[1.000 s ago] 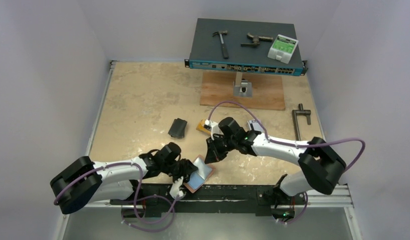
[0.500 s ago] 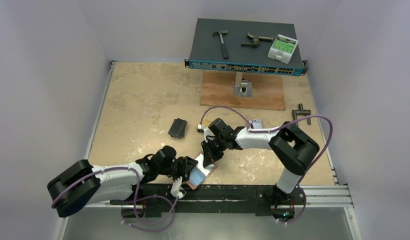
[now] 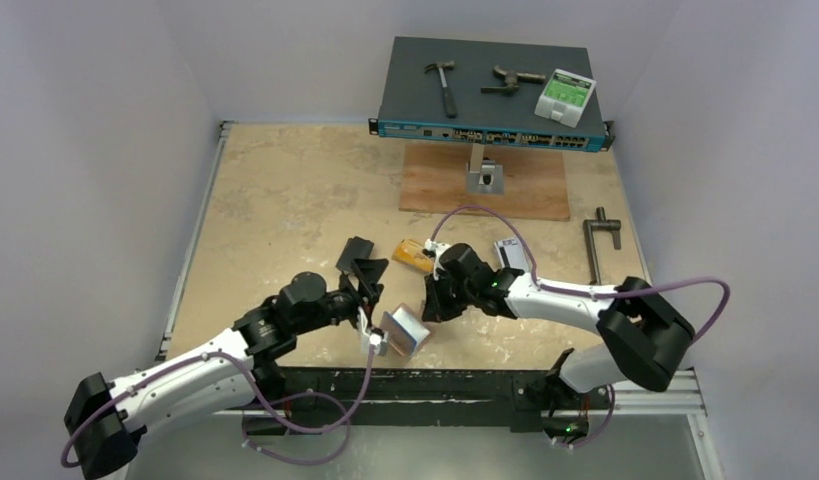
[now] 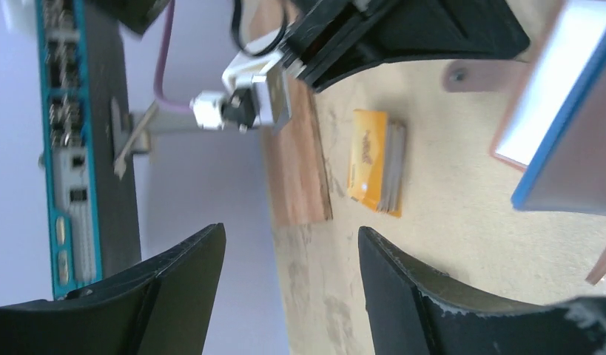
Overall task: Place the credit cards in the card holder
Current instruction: Pick up the credit card from the center of the board.
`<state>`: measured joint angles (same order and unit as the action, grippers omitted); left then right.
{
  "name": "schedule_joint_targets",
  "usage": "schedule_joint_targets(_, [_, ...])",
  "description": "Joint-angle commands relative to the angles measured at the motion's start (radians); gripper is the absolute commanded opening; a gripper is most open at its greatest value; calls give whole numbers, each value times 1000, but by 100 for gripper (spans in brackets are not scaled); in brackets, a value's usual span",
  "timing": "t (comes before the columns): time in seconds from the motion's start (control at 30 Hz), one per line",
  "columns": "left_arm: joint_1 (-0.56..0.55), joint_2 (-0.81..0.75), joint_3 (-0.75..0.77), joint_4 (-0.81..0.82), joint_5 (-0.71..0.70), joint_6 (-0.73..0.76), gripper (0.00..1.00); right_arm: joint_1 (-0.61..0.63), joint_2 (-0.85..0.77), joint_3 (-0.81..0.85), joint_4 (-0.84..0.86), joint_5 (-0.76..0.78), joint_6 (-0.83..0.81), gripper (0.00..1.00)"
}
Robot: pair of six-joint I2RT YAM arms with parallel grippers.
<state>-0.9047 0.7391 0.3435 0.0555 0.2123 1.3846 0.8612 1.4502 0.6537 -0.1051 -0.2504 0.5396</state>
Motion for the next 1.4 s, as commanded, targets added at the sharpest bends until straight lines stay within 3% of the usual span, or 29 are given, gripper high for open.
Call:
schedule_joint_targets(0.0, [0,-57,117,-133,-157,-362,66,7,-107,82,-15,100,5,4])
schedule_joint_targets(0.13, [2,-104,150,-173,-205,-461,66,17,-120,204,-61,124,-29,9])
schedule_joint_targets(0.23, [45,-102,161,-172,-262,-548,66,19,-89,289,-79,158,-52,19])
schedule_joint_targets(0.37, [291,7,255,-259,-218,-782,65,16,-28,376,-18,183,-40,36])
schedule_joint_targets(0.43, [439,82,325,-335,-126,-887,65,16,22,409,25,178,-32,44])
schedule_joint_targets(0.57, [612,251,480,-494,13,-1013,67,16,151,475,50,182,-16,49])
schedule_joint_targets(0.67, [677,360,565,-568,121,-1128,68,15,188,450,120,185,32,49])
schedule_joint_targets(0.9, [695,590,686,-671,201,-1216,69,15,254,432,223,220,40,48])
schedule_joint_targets(1.37, [699,799,696,-532,218,-1174,69,16,378,470,299,230,92,48])
